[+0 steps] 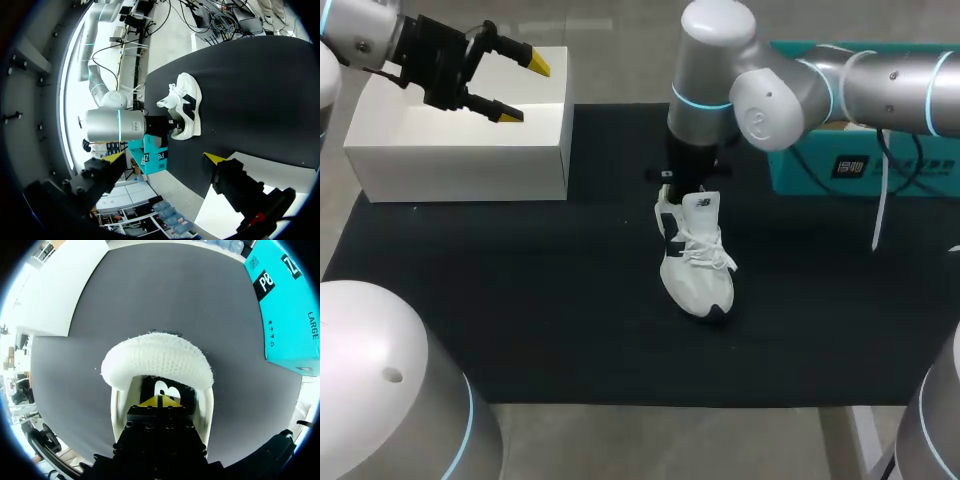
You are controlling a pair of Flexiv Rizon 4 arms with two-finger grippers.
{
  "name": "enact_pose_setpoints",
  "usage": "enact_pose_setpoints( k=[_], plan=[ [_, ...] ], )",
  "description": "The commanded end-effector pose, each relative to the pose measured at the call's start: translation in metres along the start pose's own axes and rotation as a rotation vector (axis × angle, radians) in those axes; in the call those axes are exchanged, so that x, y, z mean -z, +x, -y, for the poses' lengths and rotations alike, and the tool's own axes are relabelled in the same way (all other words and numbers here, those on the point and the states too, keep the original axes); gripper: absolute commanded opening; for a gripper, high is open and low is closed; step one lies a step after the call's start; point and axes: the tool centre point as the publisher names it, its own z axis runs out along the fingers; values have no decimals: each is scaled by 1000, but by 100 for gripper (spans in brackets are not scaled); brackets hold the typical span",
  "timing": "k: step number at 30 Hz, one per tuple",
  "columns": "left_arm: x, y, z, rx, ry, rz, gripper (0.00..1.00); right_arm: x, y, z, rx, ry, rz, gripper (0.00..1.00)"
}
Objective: Take the shoe out of the shoebox, open the shoe tongue, remove and reinsert the insole, then place the shoe into the shoebox
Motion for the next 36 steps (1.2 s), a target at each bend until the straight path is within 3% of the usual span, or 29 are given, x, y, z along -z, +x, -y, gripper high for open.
enact_pose_setpoints(
  k=[1,5,12,22,28,29,31,33,35,36],
  plan=[
    [0,0,-1,0,2,-3,100,5,6,0,9,33,10,0],
    [0,0,-1,0,2,-3,100,28,10,8,24,63,23,0],
    [0,0,-1,0,2,-3,100,46,5,24,35,163,0,0],
    [0,0,-1,0,2,-3,100,50,-2,39,4,224,-2,0],
    [0,0,-1,0,2,-3,100,55,-2,46,-26,303,32,0],
    [0,0,-1,0,2,-3,100,56,-3,46,-26,313,39,5],
    [0,0,-1,0,2,-3,100,56,-4,47,-27,313,39,35],
    [0,0,-1,0,2,-3,100,55,-5,47,-22,325,43,47],
    [0,0,-1,0,2,-3,100,55,-5,47,-21,323,44,75],
    [0,0,-1,0,2,-3,100,55,-5,46,-20,322,44,76]
  ],
)
